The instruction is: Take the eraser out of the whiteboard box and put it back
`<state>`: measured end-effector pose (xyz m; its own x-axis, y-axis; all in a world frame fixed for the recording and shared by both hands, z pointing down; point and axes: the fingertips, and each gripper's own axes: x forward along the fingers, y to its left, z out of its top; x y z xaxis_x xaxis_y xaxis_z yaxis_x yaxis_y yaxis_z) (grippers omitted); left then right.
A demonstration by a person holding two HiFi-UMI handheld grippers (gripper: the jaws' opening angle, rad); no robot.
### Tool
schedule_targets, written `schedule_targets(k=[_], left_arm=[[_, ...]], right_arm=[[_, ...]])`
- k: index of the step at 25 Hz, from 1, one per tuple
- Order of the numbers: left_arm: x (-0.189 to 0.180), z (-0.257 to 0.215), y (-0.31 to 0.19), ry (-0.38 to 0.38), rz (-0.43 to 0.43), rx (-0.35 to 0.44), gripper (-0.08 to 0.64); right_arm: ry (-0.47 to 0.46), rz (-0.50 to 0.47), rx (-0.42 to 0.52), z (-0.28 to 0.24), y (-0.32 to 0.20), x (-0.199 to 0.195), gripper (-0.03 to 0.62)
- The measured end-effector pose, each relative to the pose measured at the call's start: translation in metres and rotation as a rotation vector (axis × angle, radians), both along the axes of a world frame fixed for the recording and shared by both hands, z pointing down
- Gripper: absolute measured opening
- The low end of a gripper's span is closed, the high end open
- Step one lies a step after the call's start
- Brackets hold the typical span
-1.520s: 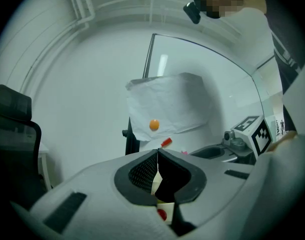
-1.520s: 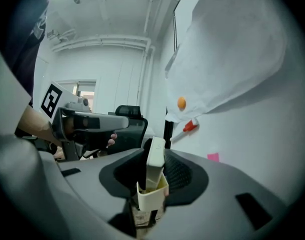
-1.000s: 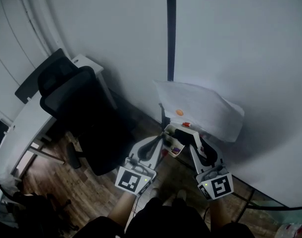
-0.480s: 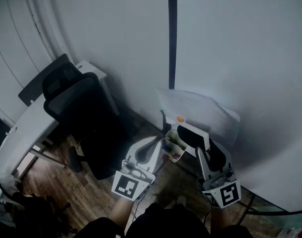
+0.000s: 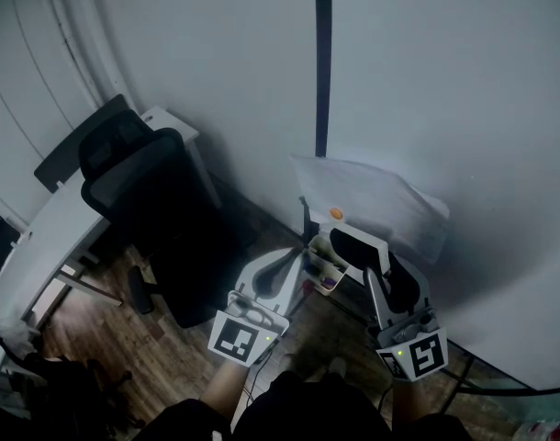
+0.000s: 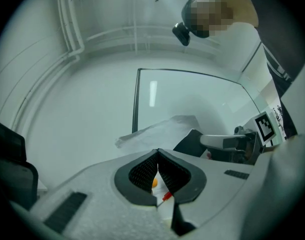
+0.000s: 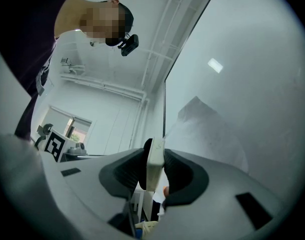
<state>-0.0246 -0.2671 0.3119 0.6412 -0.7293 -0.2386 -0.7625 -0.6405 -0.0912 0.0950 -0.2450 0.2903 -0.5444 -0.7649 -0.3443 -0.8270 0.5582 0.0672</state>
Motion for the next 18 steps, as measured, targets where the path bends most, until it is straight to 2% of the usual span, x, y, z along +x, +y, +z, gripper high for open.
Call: schedule_targets(k=[11, 18], left_arm=[[-0.004, 0.009, -0.001, -0.002, -0.003, -0.022, 0.005], [-0.002, 0.035, -0.006, -0.025, -0.007, -0.076, 0.005]], right_arm=[[0.009, -0.015, -0.012, 0.003, -0.001, -0.009, 0.109], [0.078, -0.021, -0.093, 0.043, -0.010, -0.020, 0.109]])
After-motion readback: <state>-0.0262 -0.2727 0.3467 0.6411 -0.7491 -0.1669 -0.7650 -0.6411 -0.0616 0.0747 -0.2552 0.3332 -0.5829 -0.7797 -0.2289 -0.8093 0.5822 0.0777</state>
